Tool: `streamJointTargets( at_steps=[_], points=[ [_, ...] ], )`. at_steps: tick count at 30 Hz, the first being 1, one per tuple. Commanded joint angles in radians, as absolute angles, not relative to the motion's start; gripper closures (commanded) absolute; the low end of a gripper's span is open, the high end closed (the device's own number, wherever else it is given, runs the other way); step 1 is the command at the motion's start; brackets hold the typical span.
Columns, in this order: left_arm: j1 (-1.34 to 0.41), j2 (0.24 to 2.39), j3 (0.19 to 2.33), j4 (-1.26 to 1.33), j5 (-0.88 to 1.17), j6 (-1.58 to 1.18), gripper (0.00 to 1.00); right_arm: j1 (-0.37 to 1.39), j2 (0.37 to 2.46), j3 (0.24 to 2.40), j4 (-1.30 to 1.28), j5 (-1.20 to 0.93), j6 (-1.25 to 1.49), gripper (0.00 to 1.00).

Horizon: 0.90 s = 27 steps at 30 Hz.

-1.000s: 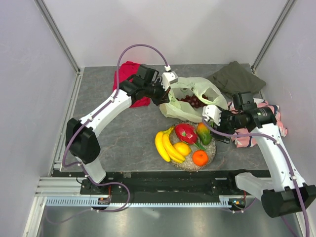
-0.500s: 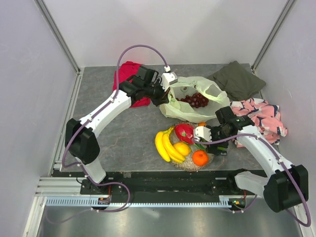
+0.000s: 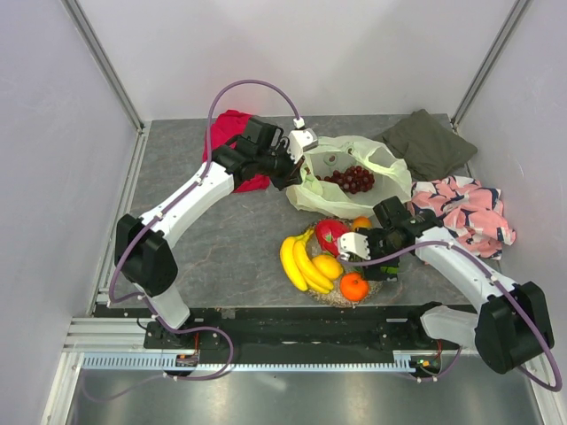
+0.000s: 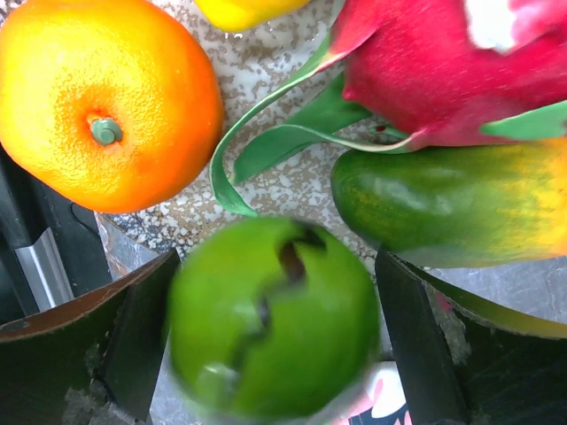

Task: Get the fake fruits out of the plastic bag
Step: Place the fake fruit on the plate.

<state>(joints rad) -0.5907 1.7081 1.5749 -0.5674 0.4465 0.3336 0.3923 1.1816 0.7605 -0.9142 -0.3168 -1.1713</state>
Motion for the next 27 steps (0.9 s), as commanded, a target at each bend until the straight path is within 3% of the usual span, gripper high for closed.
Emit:
streamJointTargets(
  at_steps=[1,19,25,27],
  points=[
    [-0.592,1.686,1.595,-0.549,0.454,0.330,0.98,0.397,1.144,0.742,-0.907,-0.318,-1.163,0.02],
    [-0.592,1.721,1.617,-0.548,0.502,0.314,0.98,0.391,1.075,1.024,-1.109,-0.290,-1.029,0.02],
    [-0.592,1.732,1.628,-0.540,0.517,0.302,0.98,0.283,1.103,0.994,-1.126,-0.218,-1.100,0.02],
    [-0.592,1.732,1.628,-0.541,0.515,0.301,0.98,0.195,1.156,0.988,-1.117,-0.209,-1.114,0.20]
  ],
)
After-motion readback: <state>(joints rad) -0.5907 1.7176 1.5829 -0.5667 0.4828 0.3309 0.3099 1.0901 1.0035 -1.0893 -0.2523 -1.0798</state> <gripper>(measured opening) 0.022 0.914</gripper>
